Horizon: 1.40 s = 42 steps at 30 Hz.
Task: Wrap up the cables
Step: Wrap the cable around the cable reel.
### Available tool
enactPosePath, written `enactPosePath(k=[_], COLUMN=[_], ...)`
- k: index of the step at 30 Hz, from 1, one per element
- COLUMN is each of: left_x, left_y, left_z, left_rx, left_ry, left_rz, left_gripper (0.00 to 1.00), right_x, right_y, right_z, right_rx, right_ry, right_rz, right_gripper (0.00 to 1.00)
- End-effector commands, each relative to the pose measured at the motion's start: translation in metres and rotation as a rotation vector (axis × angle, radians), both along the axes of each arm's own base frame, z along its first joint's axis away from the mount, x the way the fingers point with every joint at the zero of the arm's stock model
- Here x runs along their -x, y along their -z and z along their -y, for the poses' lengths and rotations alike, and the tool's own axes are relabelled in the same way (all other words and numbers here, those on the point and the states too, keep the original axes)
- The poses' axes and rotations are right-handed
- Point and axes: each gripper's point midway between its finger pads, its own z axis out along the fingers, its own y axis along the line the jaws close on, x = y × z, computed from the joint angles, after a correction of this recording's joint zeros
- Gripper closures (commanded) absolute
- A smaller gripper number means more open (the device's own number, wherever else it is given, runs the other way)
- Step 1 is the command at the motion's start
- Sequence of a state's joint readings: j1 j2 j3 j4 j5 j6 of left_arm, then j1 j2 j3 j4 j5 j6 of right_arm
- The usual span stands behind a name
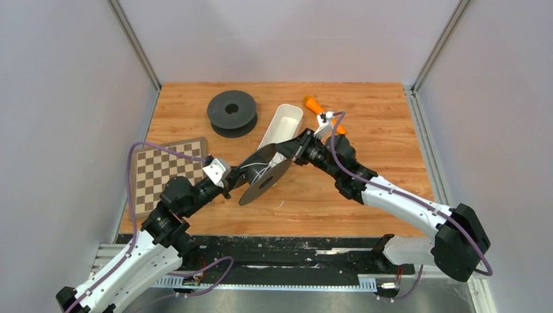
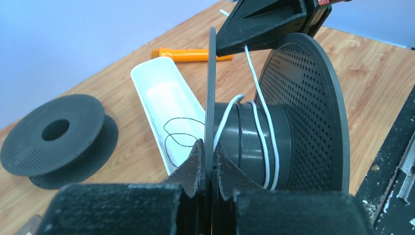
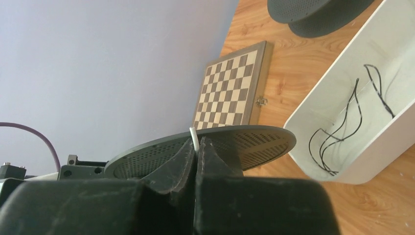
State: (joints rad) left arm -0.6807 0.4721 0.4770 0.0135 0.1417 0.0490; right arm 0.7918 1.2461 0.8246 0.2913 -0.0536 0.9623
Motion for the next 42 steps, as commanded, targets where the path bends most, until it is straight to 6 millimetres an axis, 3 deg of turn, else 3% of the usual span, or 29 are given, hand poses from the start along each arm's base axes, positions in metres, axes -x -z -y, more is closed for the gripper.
enactPosePath(k=[1, 9, 19, 27, 35, 37, 40, 42], left_x=[0.020, 0.013, -0.001, 0.000, 0.001, 0.001, 0.000, 0.000], left_y=[-0.098, -0.109, -0.115, -0.120, -0.122, -0.122, -0.121, -0.120], left_z=[0.001, -0.002, -0.009, -0.014, -0.014, -0.014, -0.013, -0.013], left_rx=[0.173, 0.144, 0.131, 0.150, 0.192, 0.190, 0.184, 0.177], left_ry=[0.078, 0.036, -0.044, -0.062, -0.062, -0.062, -0.060, -0.057], left_rz=[0.327, 0.380, 0.432, 0.439, 0.442, 0.446, 0.445, 0.442], left_gripper=[1.00, 1.00, 1.00, 1.00, 1.00, 1.00, 1.00, 1.00], right_x=[0.029, 0.046, 0.052, 0.041, 0.041, 0.042, 0.042, 0.041], right_y=[-0.004, -0.011, 0.009, 0.034, 0.047, 0.047, 0.048, 0.048], right_z=[-0.007, -0.007, -0.015, -0.001, 0.003, 0.002, 0.002, 0.003], right_rx=[-0.080, -0.188, -0.247, -0.230, -0.254, -0.249, -0.245, -0.244], right_ry=[-0.154, -0.215, -0.236, -0.116, -0.112, -0.123, -0.118, -0.116], right_rz=[-0.068, -0.185, -0.416, -0.488, -0.553, -0.556, -0.560, -0.557], right_gripper=[1.00, 0.99, 1.00, 0.95, 0.99, 0.95, 0.81, 0.79])
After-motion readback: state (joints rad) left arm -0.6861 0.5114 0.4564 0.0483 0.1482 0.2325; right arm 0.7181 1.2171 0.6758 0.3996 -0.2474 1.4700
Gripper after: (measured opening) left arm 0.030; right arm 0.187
